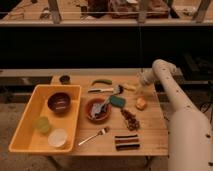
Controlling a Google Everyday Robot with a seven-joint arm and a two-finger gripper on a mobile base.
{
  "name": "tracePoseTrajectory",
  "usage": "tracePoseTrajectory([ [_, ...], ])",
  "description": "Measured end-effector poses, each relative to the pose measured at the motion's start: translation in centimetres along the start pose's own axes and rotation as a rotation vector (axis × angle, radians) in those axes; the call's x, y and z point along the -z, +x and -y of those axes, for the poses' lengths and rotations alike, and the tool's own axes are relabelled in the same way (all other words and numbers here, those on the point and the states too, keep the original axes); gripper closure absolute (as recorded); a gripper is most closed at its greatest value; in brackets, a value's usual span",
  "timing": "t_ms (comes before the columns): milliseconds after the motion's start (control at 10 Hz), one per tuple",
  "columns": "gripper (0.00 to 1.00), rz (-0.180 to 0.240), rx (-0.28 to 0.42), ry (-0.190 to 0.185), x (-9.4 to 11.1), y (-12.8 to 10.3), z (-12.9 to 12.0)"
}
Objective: Place banana in purple bowl
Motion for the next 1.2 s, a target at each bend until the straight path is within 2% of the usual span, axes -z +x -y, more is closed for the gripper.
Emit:
tracePoseTrajectory([
  [300,0.2,0.025,-0.036,-0.037,-1.6,0.1,-0.4],
  [700,0.2,0.026,-0.055,-0.069,-3.4,1.0,-0.9],
  [800,0.24,0.023,-0.057,-0.074,-3.7,1.2,-1.0],
  [1200,0.63,0.029,-0.064,-0.1,-4.0,2.0,-1.4],
])
